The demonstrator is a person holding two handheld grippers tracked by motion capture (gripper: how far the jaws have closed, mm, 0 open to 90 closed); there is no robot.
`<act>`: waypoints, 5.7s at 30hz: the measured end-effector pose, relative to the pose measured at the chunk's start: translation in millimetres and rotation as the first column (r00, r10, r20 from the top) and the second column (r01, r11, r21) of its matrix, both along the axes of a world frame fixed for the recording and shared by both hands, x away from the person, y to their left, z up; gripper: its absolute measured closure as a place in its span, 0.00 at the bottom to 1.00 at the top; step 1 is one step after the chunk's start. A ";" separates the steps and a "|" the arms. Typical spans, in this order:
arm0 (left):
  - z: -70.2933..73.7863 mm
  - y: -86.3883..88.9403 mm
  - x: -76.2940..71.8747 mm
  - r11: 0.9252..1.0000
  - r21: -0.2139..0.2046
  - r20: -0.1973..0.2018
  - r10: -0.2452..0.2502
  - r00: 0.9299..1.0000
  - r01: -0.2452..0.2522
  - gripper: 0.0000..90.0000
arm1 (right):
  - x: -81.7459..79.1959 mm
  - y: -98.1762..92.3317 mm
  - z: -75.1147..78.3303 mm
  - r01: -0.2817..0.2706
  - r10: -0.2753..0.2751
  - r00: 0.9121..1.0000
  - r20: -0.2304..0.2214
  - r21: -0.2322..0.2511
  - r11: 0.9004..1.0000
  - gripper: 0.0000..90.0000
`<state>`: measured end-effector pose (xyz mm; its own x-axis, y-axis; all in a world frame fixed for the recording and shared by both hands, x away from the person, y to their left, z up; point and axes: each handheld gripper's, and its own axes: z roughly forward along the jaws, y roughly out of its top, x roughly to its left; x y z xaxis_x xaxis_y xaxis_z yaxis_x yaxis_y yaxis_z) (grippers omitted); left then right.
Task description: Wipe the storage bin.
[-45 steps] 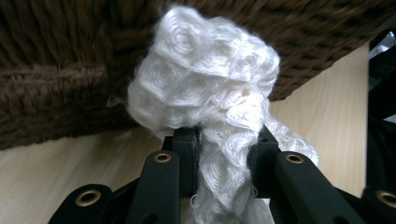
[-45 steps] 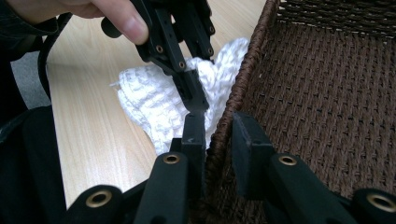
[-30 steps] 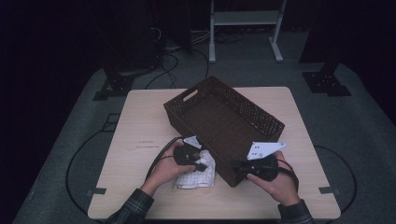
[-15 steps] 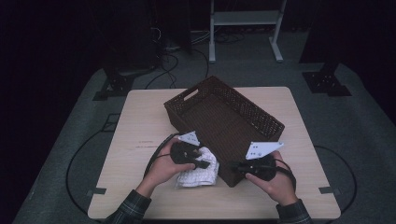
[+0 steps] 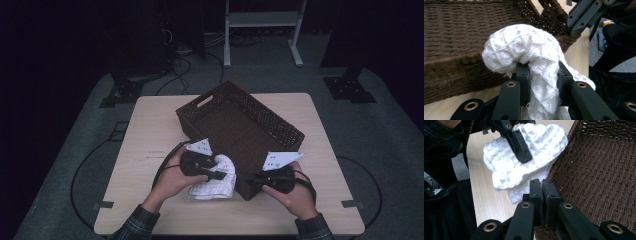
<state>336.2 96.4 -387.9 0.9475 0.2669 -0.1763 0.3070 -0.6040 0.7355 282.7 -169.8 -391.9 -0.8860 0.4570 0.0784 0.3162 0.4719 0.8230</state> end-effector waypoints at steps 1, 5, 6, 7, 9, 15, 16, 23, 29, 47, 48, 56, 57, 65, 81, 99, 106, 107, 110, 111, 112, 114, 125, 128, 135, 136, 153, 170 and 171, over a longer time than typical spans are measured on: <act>-1.3 -1.6 -0.6 1.000 -0.002 -0.003 0.002 1.000 -0.002 0.78 | 0.1 -0.2 0.0 -0.001 0.001 1.000 0.000 -0.001 1.000 0.96; -12.3 -6.4 2.3 1.000 0.008 -0.037 -0.009 0.999 0.009 0.78 | 0.4 -0.3 0.0 -0.003 0.003 1.000 -0.001 -0.001 1.000 0.96; -15.2 -6.5 3.8 1.000 0.012 -0.050 -0.012 0.999 0.013 0.78 | 0.7 -0.5 -0.1 -0.004 0.004 1.000 0.001 -0.001 1.000 0.96; -17.7 -7.0 4.7 1.000 0.014 -0.056 -0.009 0.998 0.010 0.78 | 0.8 -0.6 -0.1 -0.004 0.004 1.000 0.000 0.000 1.000 0.96; -25.2 -9.1 6.7 0.999 0.038 -0.060 -0.001 0.998 0.003 0.78 | 0.7 -0.5 -0.4 -0.002 0.002 1.000 -0.001 0.003 1.000 0.96; -42.4 -17.1 9.4 0.996 0.090 -0.076 -0.003 0.997 0.009 0.78 | 0.3 -0.2 -0.1 -0.002 0.002 1.000 0.000 -0.001 1.000 0.96; -44.4 -17.6 10.0 0.995 0.095 -0.076 0.005 0.997 0.002 0.78 | 0.3 -0.2 -0.2 -0.002 0.002 1.000 0.002 -0.001 1.000 0.96; -64.1 -15.4 19.1 0.988 0.151 -0.104 0.043 0.994 -0.027 0.78 | -0.4 2.8 -1.0 0.000 0.000 1.000 0.003 0.004 1.000 0.96; -73.4 -17.0 19.4 0.986 0.164 -0.125 0.042 0.991 -0.021 0.78 | -0.9 4.2 -0.8 -0.001 0.001 1.000 0.010 -0.003 1.000 0.96; -33.9 -23.3 -4.0 0.995 0.072 -0.078 -0.060 0.995 0.066 0.78 | 0.0 4.2 -0.1 -0.003 0.003 1.000 0.003 -0.002 1.000 0.96; -26.4 -22.7 -6.4 0.996 0.059 -0.067 -0.067 0.995 0.071 0.78 | 0.1 4.2 -0.2 -0.004 0.004 1.000 0.003 -0.001 1.000 0.96; -12.8 -19.8 -13.0 0.996 0.041 -0.037 -0.077 0.996 0.079 0.78 | 0.3 3.8 -0.3 -0.005 0.005 1.000 0.003 -0.001 1.000 0.96; -12.2 -19.8 -13.7 0.996 0.042 -0.034 -0.077 0.996 0.078 0.78 | 0.2 3.8 -0.3 -0.004 0.004 1.000 0.003 -0.001 1.000 0.96; -18.1 -30.4 -19.6 0.993 0.042 -0.048 -0.108 0.993 0.110 0.78 | 0.9 3.3 -0.7 -0.007 0.007 1.000 0.000 0.002 1.000 0.96; -59.1 -40.1 -9.2 0.989 0.129 -0.098 -0.057 0.994 0.070 0.78 | 0.5 3.6 -0.3 -0.008 0.008 1.000 0.002 -0.003 1.000 0.96; -59.5 -4.6 -11.6 0.988 0.154 -0.066 0.017 0.998 -0.006 0.78 | 1.7 13.4 0.5 -0.021 0.021 1.000 0.004 -0.010 1.000 0.96; -55.6 37.0 -9.2 0.984 0.150 -0.053 0.108 0.993 -0.099 0.78 | 5.7 30.4 3.4 -0.053 0.054 0.999 0.010 -0.038 0.998 0.96; -55.3 43.7 -8.3 0.982 0.150 -0.051 0.120 0.992 -0.111 0.78 | 6.4 33.3 3.6 -0.060 0.060 0.998 0.008 -0.039 0.997 0.96; -55.9 59.1 -7.4 0.979 0.138 -0.054 0.161 0.985 -0.152 0.78 | 8.8 42.5 4.5 -0.075 0.076 0.997 0.007 -0.045 0.996 0.96; -56.4 65.0 -7.1 0.976 0.135 -0.056 0.177 0.983 -0.168 0.78 | 9.2 45.4 4.6 -0.076 0.076 0.997 0.005 -0.045 0.996 0.96; -56.3 68.5 -6.8 0.975 0.139 -0.055 0.183 0.982 -0.174 0.78 | 10.4 49.8 4.9 -0.086 0.086 0.996 0.006 -0.048 0.995 0.96; -56.8 77.4 -6.9 0.971 0.140 -0.050 0.200 0.978 -0.192 0.78 | 11.8 57.8 5.6 -0.099 0.100 0.995 0.010 -0.054 0.994 0.96; -60.8 103.7 -7.0 0.954 0.136 -0.051 0.277 0.960 -0.268 0.78 | 18.2 97.4 9.3 -0.175 0.179 0.983 0.041 -0.084 0.981 0.92; -60.8 107.1 -6.8 0.952 0.139 -0.050 0.281 0.958 -0.272 0.78 | 18.1 86.7 13.1 -0.153 0.158 0.986 0.057 -0.080 0.985 0.89; -61.7 113.6 -7.3 0.947 0.134 -0.055 0.302 0.952 -0.293 0.78 | 22.9 25.4 20.8 -0.020 0.024 0.998 0.063 -0.064 0.998 0.83; -61.9 114.7 -7.4 0.947 0.138 -0.056 0.302 0.952 -0.292 0.78 | 23.5 16.3 21.1 0.003 0.002 0.998 0.068 -0.066 0.998 0.83; -63.5 122.4 -7.9 0.941 0.131 -0.062 0.321 0.945 -0.312 0.78 | 17.7 -87.6 7.1 0.138 -0.134 0.989 0.054 -0.062 0.989 0.73; -62.9 123.8 -8.4 0.941 0.130 -0.064 0.321 0.945 -0.311 0.78 | 29.0 -88.8 -6.3 0.073 -0.070 0.997 0.028 -0.103 0.992 0.63; -63.0 124.0 -8.5 0.941 0.131 -0.063 0.322 0.945 -0.312 0.78 | 29.0 -88.3 -6.5 0.070 -0.067 0.997 0.026 -0.101 0.992 0.63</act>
<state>327.7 220.4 -451.0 0.7939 0.5745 -0.1994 0.5531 -0.5460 0.6292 311.7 -258.1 -398.4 -0.8533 0.5214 0.0089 0.3327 0.5313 0.7791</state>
